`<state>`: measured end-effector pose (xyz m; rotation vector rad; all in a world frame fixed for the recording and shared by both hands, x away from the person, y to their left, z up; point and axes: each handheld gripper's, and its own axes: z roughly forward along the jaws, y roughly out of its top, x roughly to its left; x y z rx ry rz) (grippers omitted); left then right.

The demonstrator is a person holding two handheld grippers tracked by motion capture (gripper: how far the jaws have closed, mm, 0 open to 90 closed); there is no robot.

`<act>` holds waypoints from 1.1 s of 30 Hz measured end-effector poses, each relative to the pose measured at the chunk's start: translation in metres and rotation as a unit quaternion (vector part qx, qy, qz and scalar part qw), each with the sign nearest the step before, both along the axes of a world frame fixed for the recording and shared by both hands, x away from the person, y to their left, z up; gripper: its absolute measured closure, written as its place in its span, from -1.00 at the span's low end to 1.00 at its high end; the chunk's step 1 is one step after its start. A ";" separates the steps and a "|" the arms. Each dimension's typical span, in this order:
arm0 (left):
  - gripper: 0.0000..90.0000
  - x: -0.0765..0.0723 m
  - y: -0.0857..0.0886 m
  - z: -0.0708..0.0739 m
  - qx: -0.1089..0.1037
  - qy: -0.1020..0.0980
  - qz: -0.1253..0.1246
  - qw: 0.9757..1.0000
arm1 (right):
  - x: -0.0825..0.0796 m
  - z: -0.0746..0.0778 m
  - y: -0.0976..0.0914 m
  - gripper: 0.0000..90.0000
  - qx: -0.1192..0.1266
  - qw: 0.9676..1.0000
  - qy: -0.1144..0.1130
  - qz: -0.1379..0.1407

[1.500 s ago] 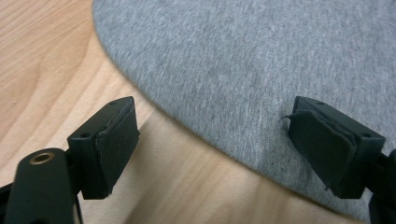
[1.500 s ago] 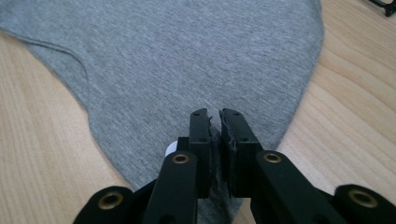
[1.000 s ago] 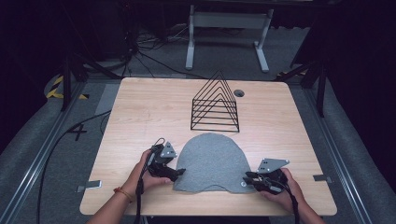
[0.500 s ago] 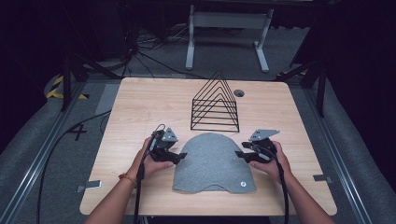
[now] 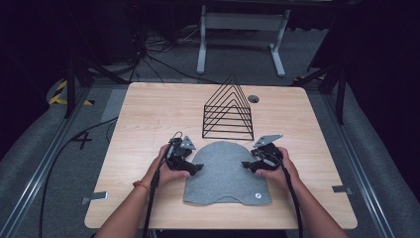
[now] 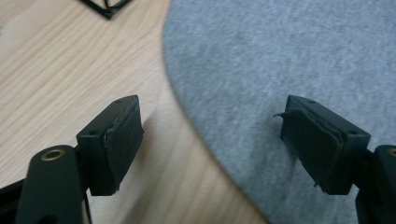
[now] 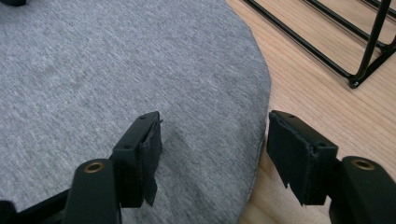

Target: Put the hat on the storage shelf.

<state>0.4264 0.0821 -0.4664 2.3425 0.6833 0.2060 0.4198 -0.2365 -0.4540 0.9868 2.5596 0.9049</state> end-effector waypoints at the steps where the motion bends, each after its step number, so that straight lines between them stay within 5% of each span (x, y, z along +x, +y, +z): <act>1: -0.46 -0.001 -0.002 0.001 0.002 -0.004 -0.008 1.000 | -0.001 0.000 0.000 -0.20 0.002 1.000 0.001 -0.001; 14: 0.44 -0.005 -0.004 0.004 -0.016 0.007 -0.002 1.000 | -0.009 0.003 0.003 0.76 0.022 0.999 0.028 0.010; 20: 0.77 -0.001 0.000 0.002 -0.031 0.015 0.003 0.999 | -0.011 0.002 0.001 0.87 0.033 0.999 0.030 0.014; 27: 0.88 -0.006 -0.003 0.008 -0.025 -0.004 -0.002 1.000 | -0.016 0.006 -0.002 0.88 0.041 0.999 0.020 0.022; 33: 0.89 -0.016 -0.001 0.037 -0.056 -0.037 -0.015 0.998 | -0.029 0.034 -0.013 0.88 0.063 0.997 -0.022 0.032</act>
